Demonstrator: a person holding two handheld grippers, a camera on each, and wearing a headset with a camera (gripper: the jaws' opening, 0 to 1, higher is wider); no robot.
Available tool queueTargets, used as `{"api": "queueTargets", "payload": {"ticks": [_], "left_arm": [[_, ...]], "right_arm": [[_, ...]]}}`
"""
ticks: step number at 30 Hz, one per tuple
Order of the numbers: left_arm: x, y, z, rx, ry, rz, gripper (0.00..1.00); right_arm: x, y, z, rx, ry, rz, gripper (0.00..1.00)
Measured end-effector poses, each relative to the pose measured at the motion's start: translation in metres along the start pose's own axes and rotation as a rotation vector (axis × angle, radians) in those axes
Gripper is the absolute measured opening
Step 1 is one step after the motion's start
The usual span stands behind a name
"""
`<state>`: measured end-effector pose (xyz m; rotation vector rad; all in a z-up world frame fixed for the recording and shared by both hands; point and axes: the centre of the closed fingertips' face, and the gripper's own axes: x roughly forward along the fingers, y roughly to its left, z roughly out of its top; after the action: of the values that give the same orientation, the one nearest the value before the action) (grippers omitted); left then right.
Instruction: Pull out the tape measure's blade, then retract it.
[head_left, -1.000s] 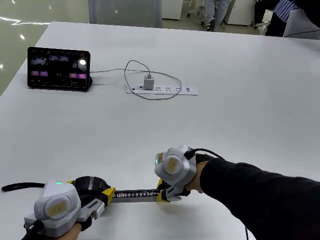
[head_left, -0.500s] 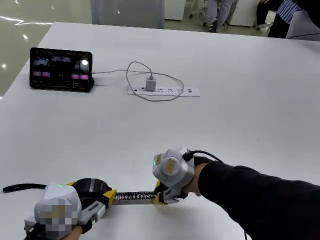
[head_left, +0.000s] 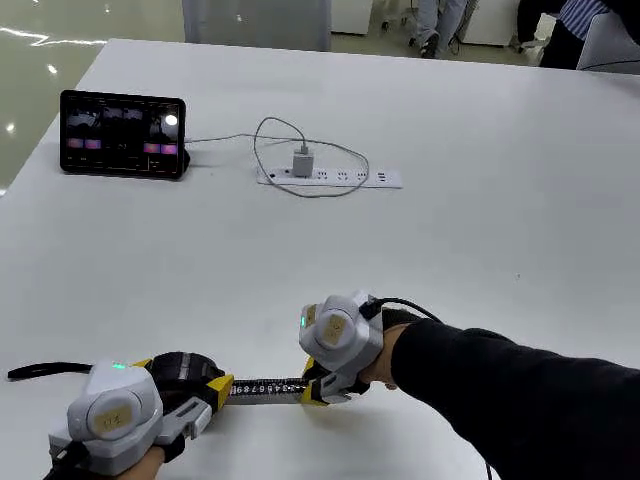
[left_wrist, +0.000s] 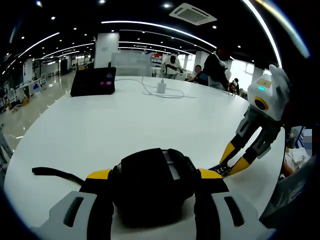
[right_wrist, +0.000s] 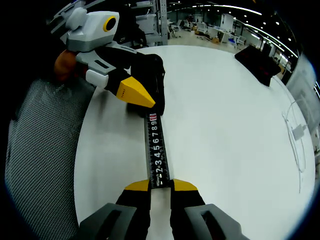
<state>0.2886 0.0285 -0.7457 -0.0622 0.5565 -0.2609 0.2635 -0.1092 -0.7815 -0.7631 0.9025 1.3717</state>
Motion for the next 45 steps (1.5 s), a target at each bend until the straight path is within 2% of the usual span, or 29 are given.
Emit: {"api": "queueTargets", "payload": {"ticks": [25, 45], "left_arm": [[-0.001, 0.000, 0.001, -0.008, -0.002, -0.007, 0.61], [-0.001, 0.000, 0.000, -0.012, -0.001, -0.009, 0.60]], "right_arm": [[0.006, 0.003, 0.012, -0.018, -0.023, 0.004, 0.11], [0.012, 0.003, 0.023, 0.001, -0.054, 0.008, 0.11]]}}
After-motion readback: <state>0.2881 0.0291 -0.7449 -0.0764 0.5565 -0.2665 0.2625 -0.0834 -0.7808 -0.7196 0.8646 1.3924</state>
